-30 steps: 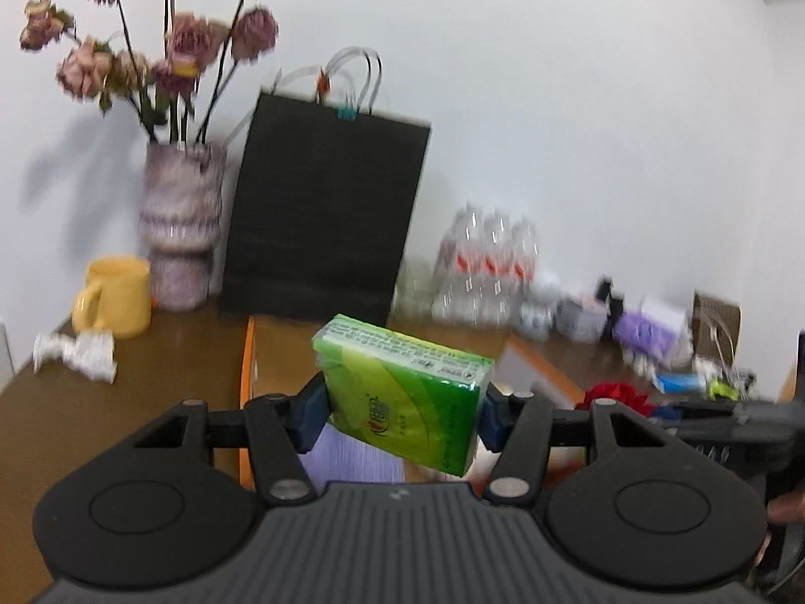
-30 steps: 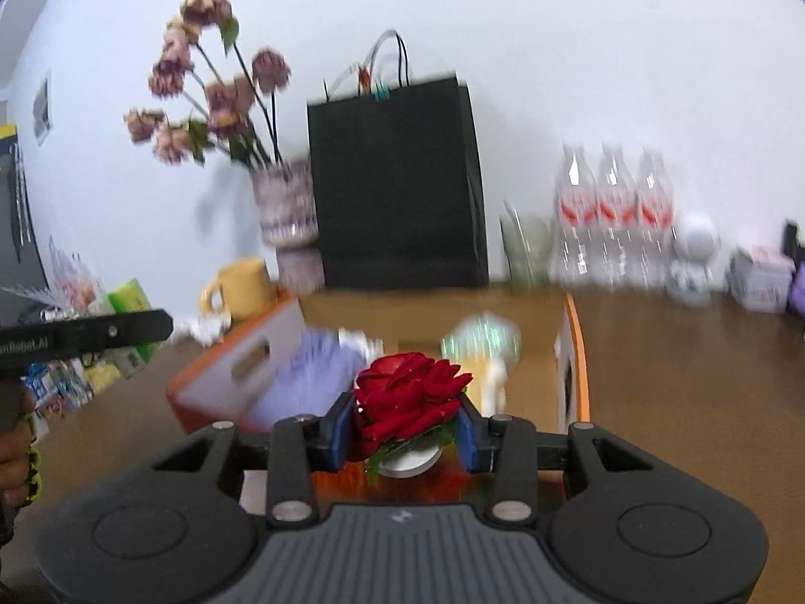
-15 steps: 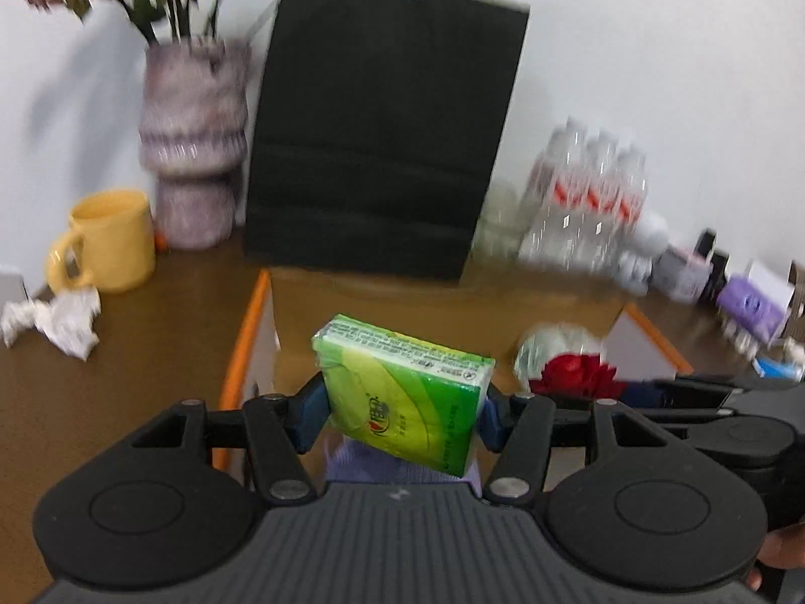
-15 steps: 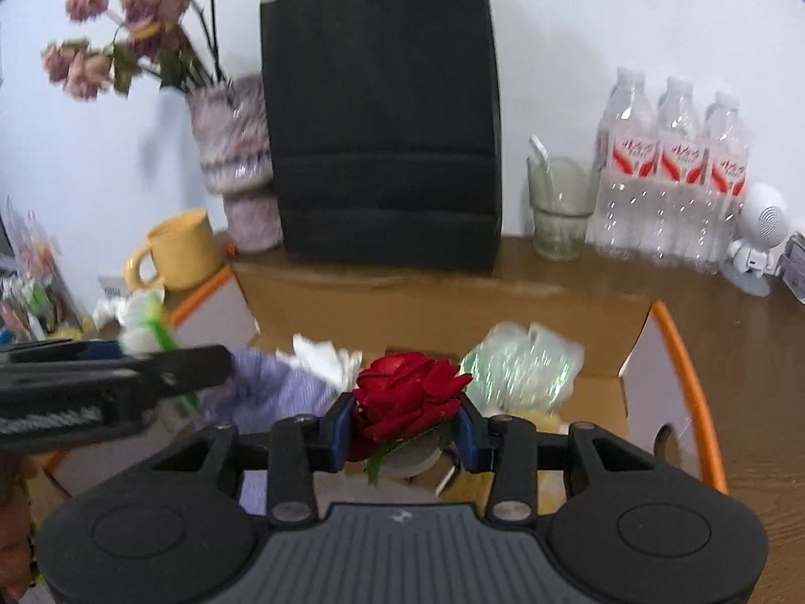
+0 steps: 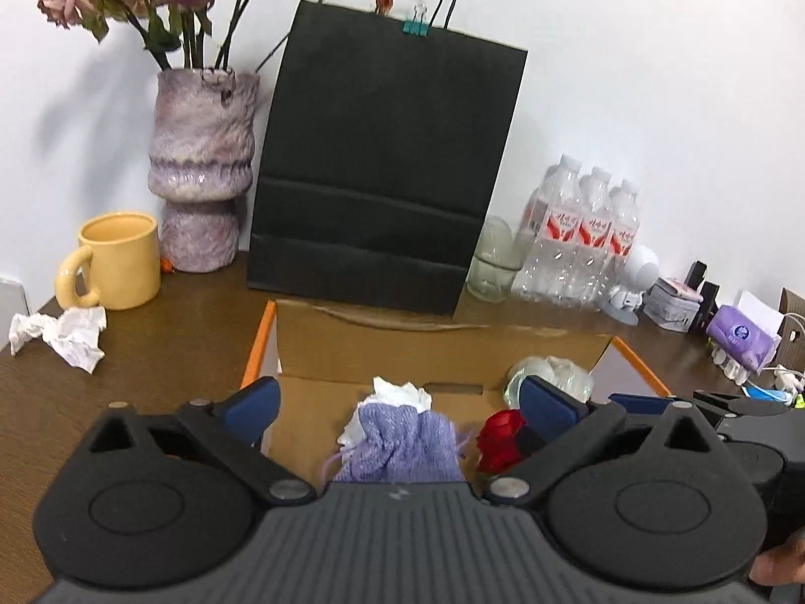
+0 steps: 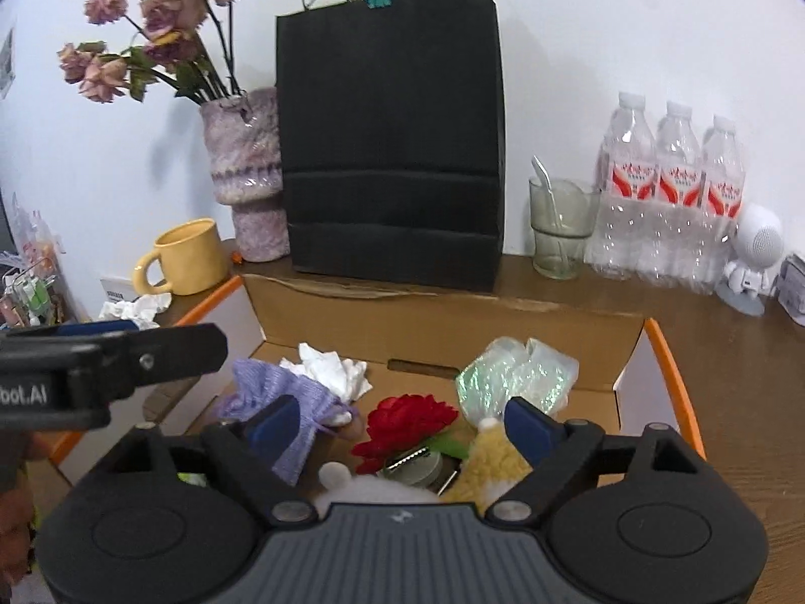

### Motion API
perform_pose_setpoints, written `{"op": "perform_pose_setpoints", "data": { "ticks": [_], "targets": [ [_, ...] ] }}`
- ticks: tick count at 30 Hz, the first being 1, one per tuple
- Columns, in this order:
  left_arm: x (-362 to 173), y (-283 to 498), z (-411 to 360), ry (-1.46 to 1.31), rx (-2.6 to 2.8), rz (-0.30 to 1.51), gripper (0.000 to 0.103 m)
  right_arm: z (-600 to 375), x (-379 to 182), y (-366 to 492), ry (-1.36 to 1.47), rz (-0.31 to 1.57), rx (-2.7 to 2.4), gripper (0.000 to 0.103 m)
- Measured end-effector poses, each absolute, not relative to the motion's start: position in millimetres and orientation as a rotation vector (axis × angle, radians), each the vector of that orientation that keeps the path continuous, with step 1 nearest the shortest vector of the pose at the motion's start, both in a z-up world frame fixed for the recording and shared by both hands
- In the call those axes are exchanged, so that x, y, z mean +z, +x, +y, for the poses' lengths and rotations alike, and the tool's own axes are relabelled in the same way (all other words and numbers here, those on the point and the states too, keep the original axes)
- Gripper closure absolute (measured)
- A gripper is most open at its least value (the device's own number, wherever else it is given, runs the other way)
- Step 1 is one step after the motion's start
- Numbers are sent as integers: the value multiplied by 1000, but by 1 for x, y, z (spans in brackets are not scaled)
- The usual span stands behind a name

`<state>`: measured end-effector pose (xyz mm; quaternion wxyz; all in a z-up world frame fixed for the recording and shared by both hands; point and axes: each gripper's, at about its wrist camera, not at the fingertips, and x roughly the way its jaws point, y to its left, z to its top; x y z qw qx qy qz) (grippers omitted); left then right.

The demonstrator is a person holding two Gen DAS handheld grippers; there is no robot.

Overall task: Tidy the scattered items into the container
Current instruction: 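Release tissue pack and rose into the box with both tools, then grasp white wipes box with left tool while right tool grasps clear wrapper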

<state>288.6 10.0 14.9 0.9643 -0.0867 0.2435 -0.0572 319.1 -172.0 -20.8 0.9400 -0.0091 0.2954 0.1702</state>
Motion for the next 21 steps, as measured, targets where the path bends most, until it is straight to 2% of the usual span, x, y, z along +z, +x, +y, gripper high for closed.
{"op": "perform_pose_setpoints", "data": {
  "ticks": [7, 16, 21],
  "targets": [
    [22, 273, 9, -159, -129, 466, 0, -177, -15, 304, -51, 601, 333, 10],
    [35, 211, 24, -148, -111, 417, 0, -236, 8, 225, -7, 519, 291, 7],
    [18, 174, 26, -165, -123, 494, 0, -259, -6, 185, -32, 590, 236, 7]
  ]
}}
